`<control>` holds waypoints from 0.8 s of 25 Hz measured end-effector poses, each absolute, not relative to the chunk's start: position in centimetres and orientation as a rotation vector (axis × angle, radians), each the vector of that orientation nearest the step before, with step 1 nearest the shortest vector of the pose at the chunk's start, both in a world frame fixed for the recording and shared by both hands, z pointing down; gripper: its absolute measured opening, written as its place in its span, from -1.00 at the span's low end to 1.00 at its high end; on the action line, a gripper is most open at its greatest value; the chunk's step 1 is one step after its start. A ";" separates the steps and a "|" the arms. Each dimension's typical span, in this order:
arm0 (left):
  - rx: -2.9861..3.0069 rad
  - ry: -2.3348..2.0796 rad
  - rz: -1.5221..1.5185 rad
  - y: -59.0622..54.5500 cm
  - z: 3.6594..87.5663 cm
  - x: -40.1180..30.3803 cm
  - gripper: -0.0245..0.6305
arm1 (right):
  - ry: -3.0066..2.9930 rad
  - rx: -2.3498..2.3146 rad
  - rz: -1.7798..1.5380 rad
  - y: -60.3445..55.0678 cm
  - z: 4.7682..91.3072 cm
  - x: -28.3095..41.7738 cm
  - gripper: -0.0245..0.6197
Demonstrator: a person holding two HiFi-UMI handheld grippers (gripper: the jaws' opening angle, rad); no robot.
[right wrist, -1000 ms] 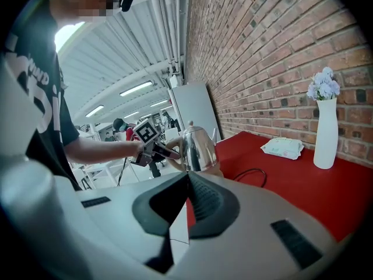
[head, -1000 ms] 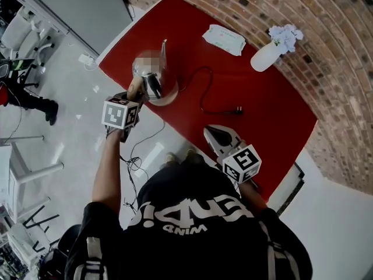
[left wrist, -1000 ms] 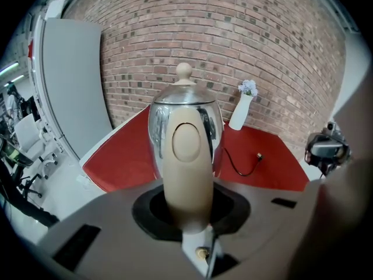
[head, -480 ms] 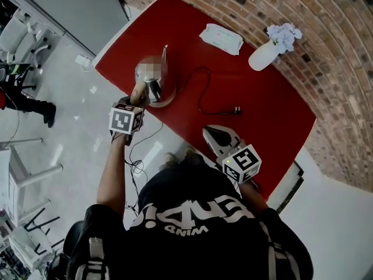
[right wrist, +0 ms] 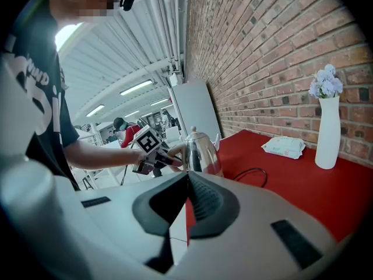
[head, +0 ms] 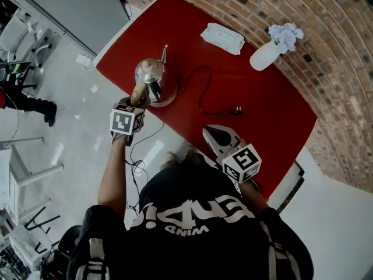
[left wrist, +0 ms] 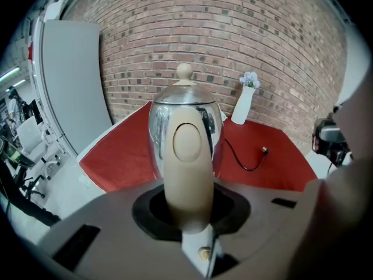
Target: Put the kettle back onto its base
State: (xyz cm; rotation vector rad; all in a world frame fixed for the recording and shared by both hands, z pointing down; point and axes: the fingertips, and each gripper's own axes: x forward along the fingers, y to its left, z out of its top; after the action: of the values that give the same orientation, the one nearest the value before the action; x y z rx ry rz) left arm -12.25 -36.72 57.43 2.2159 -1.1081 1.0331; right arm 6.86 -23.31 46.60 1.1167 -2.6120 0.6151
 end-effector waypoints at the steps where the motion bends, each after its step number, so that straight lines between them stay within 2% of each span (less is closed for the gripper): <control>1: 2.217 -1.108 1.036 -36.7 57.5 -12.3 -0.70 | -2.612 1.117 0.615 -23.3 46.6 6.8 -0.85; 20: 2.253 -1.147 1.091 -35.4 58.2 -11.7 -0.70 | -2.610 1.109 0.614 -22.2 46.7 6.4 -0.86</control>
State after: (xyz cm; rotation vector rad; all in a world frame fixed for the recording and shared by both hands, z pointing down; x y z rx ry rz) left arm -11.73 -35.42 58.18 2.2532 -1.1468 1.0909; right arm 6.45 -22.22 46.69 1.1087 -2.6103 0.6140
